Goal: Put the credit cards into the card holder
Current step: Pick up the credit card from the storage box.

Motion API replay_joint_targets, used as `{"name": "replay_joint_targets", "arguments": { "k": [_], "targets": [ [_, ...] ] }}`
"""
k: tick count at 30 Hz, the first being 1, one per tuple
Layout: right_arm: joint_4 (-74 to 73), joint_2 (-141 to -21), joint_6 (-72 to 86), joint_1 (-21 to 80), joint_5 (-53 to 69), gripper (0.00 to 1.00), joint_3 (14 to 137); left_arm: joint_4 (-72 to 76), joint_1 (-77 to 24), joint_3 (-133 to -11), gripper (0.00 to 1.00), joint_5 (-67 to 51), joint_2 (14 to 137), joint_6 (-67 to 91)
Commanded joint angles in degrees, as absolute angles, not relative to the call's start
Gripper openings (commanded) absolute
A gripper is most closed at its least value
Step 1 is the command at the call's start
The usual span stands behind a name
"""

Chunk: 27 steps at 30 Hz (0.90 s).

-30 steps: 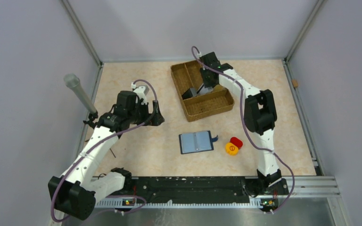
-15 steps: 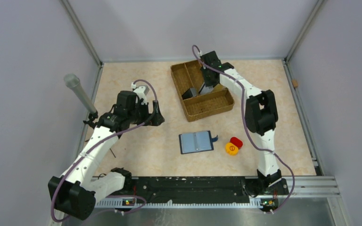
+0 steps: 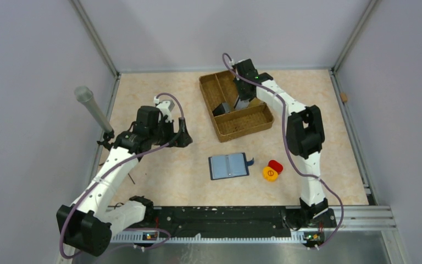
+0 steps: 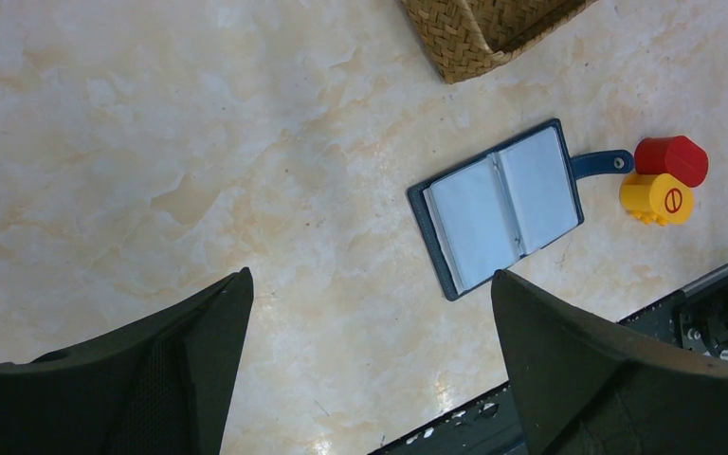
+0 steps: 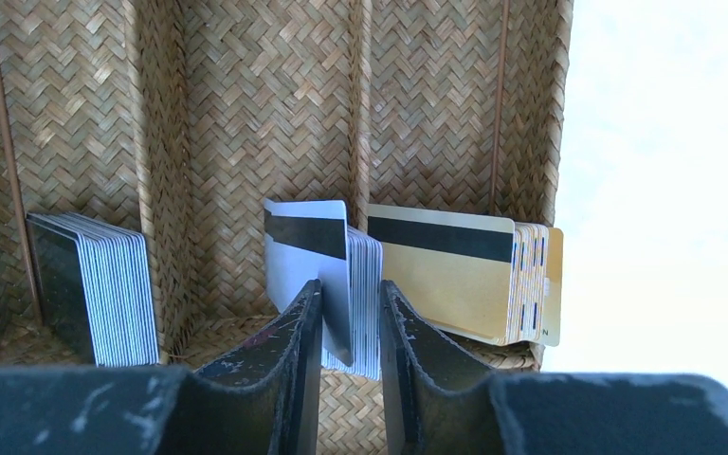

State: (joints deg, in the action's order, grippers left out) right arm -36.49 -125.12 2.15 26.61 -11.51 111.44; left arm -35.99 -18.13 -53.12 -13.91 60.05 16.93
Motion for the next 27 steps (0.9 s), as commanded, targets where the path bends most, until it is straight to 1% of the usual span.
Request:
{"name": "replay_joint_targets", "arguments": {
  "k": [1, 7, 12, 17, 19, 20, 21, 25, 26, 27],
  "targets": [
    [-37.1, -121.9, -1.8, 26.3, -15.4, 0.24, 111.2, -33.5, -17.9, -53.0, 0.99, -14.9, 60.5, 16.4],
    [-36.8, -122.6, -1.9, 26.3, -16.2, 0.33, 110.7, -33.4, -17.9, -53.0, 0.99, -15.3, 60.7, 16.4],
    [-36.8, -122.9, -2.0, 26.3, -16.7, 0.37, 110.9, -33.4, -17.9, -53.1, 0.99, -15.7, 60.9, 16.3],
    [-36.8, -122.9, -1.9, 26.3, -16.3, 0.26, 110.8, -33.4, -17.9, -53.1, 0.99, -15.7, 60.9, 16.3],
    [-36.5, -122.9, -1.8, 26.3, -15.4, 0.2, 110.7, -33.4, -17.9, -53.0, 0.99, -15.7, 60.8, 16.3],
    [-36.3, -122.9, -1.6, 26.3, -15.1, 0.19, 110.6, -33.4, -17.9, -53.0, 0.99, -15.7, 60.8, 16.3],
    [-36.4, -123.1, -1.3, 26.3, -14.9, 0.22, 110.8, -33.4, -17.9, -53.0, 0.99, -15.7, 60.8, 16.3],
    [-35.8, -123.2, -0.4, 26.1, -12.7, 0.41, 110.7, -33.4, -17.9, -53.0, 0.99, -15.4, 60.6, 16.3],
    [-35.6, -123.3, 0.8, 26.1, -12.3, 0.44, 110.7, -33.4, -17.9, -53.1, 0.99, -15.4, 60.5, 16.3],
    [-35.4, -123.7, 1.2, 26.1, -12.0, 0.45, 110.8, -33.4, -17.9, -53.0, 0.99, -15.4, 60.5, 16.3]
  ]
}}
